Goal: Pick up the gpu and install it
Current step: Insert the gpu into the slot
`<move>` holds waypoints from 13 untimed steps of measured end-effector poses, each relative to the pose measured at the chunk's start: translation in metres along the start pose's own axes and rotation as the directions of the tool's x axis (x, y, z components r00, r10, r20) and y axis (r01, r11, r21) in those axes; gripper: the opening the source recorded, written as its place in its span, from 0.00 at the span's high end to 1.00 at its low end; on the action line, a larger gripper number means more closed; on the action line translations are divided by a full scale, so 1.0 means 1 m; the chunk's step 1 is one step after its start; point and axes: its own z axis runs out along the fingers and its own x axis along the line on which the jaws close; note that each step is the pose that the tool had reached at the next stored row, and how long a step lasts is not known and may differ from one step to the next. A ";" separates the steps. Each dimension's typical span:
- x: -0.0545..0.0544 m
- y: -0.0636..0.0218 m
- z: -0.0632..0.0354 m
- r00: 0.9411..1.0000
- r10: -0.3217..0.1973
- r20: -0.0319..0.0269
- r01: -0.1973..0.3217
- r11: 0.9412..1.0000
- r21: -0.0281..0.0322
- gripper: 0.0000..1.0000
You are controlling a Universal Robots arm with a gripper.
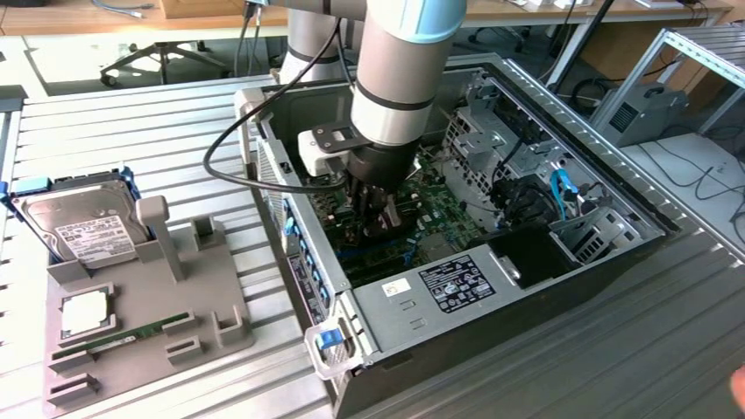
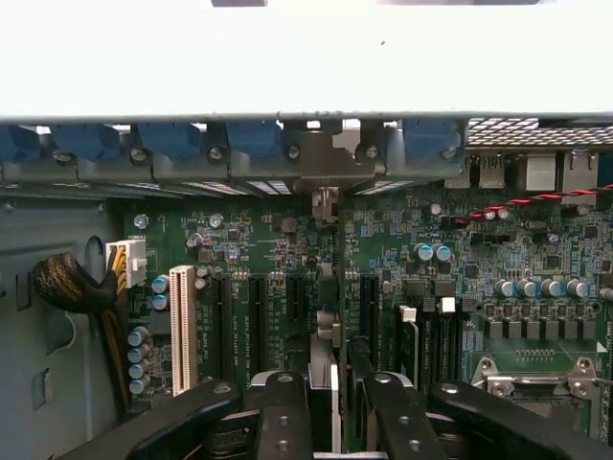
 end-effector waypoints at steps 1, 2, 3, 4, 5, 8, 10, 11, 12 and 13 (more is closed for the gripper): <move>0.000 0.0000 0.0002 1.000 0.000 0.001 0.000 1.000 0.000 0.73; 0.000 0.0000 0.0002 1.000 0.000 0.001 0.000 1.000 0.000 0.72; 0.000 0.0000 0.0002 1.000 0.000 0.000 0.000 1.000 0.000 0.66; 0.000 0.0000 0.0002 1.000 0.000 0.000 0.000 1.000 0.000 0.66; 0.000 0.0000 0.0001 1.000 0.000 0.000 0.000 1.000 0.000 0.60; 0.000 0.0000 0.0001 1.000 0.000 -0.001 0.000 1.000 0.000 0.60; 0.000 0.0000 0.0000 1.000 0.000 -0.003 0.000 1.000 0.000 0.60; 0.000 0.0000 -0.0002 1.000 0.000 -0.003 0.000 1.000 0.000 0.60; 0.000 0.0000 -0.0007 1.000 0.000 -0.004 0.000 1.000 0.000 0.60; -0.001 0.0001 -0.0014 1.000 0.000 -0.004 0.000 1.000 0.000 0.60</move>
